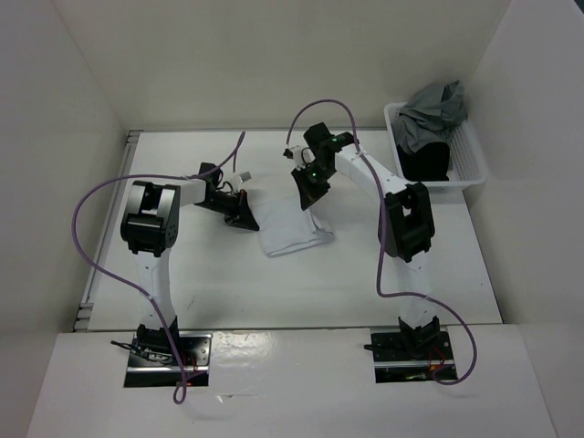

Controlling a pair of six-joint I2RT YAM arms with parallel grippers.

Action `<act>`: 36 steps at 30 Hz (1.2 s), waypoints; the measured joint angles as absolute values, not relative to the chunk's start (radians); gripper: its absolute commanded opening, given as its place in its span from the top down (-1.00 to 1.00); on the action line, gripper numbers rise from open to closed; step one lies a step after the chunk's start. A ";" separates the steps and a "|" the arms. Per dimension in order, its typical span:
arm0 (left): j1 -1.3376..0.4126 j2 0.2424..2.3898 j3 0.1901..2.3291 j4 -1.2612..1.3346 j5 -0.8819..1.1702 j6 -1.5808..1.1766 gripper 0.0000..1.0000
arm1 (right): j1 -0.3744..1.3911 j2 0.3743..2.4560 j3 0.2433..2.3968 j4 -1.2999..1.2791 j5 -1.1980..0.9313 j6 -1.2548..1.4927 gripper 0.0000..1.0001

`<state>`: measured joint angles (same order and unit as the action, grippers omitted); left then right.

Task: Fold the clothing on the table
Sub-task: Fold the skirt

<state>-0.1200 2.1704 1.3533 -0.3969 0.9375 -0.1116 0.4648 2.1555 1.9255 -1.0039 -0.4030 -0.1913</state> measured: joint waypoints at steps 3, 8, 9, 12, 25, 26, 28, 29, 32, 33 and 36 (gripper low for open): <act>-0.120 2.170 1.353 -0.397 0.938 -0.112 1.00 | 0.480 2.159 1.933 -1.011 -0.404 -0.191 1.00; -0.120 2.170 1.353 -0.396 0.937 -0.112 1.00 | 0.505 2.167 1.973 -1.021 -0.405 -0.191 1.00; -0.120 2.170 1.353 -0.396 0.937 -0.112 1.00 | 0.508 2.167 1.982 -1.023 -0.406 -0.191 1.00; -0.120 2.170 1.353 -0.395 0.937 -0.112 1.00 | 0.515 2.168 2.003 -1.026 -0.406 -0.191 1.00; -0.121 2.170 1.353 -0.395 0.937 -0.112 1.00 | 0.591 2.238 2.037 -1.039 -0.415 -0.193 1.00; -0.121 2.170 1.353 -0.395 0.937 -0.112 1.00 | 0.594 2.242 2.037 -1.039 -0.416 -0.194 1.00; -0.121 2.170 1.353 -0.395 0.937 -0.112 1.00 | 0.597 2.249 2.037 -1.040 -0.417 -0.199 1.00; -0.121 2.170 1.353 -0.395 0.937 -0.112 1.00 | 0.598 2.250 2.038 -1.041 -0.417 -0.199 1.00; -0.121 2.170 1.353 -0.395 0.937 -0.112 1.00 | 0.598 2.258 2.056 -1.047 -0.423 -0.200 1.00; -0.121 2.170 1.353 -0.395 0.937 -0.112 1.00 | 0.598 2.262 2.066 -1.049 -0.424 -0.200 1.00; -0.121 2.170 1.353 -0.395 0.938 -0.112 1.00 | 0.598 2.270 2.089 -1.050 -0.426 -0.201 1.00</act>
